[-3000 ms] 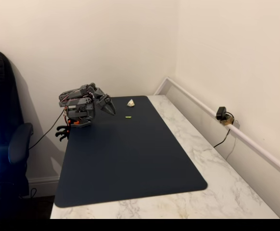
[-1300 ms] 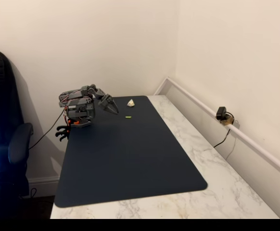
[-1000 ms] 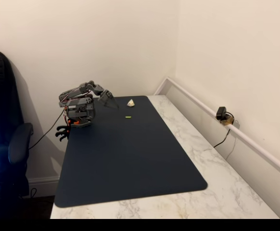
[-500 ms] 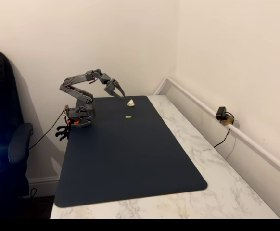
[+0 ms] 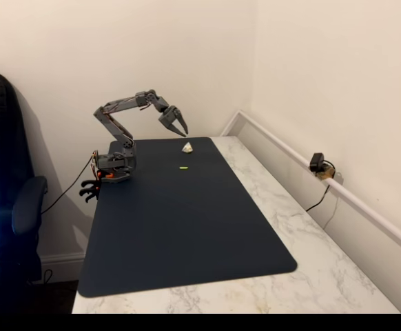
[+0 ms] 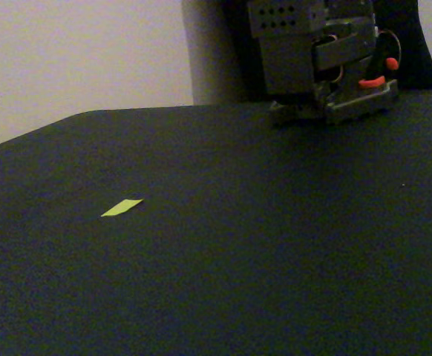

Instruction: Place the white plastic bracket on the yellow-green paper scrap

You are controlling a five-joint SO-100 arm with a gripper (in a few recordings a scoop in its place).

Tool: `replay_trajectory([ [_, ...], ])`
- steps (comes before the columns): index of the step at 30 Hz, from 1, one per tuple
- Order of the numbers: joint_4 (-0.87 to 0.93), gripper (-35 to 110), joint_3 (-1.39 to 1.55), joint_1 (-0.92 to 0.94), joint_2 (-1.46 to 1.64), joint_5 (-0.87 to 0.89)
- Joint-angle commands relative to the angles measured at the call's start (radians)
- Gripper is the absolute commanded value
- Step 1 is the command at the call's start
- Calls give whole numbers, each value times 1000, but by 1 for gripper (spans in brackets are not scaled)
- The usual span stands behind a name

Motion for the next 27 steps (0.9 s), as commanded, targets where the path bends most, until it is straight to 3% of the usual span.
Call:
replay_trajectory([
  [1,-49,2,-74,34,9,38],
  [4,-5,5,-109,109,-48,123],
  [12,224,12,-414,160,-449,110],
  [20,295,20,-517,344,-563,232],
  [27,417,23,-776,451,-848,293],
])
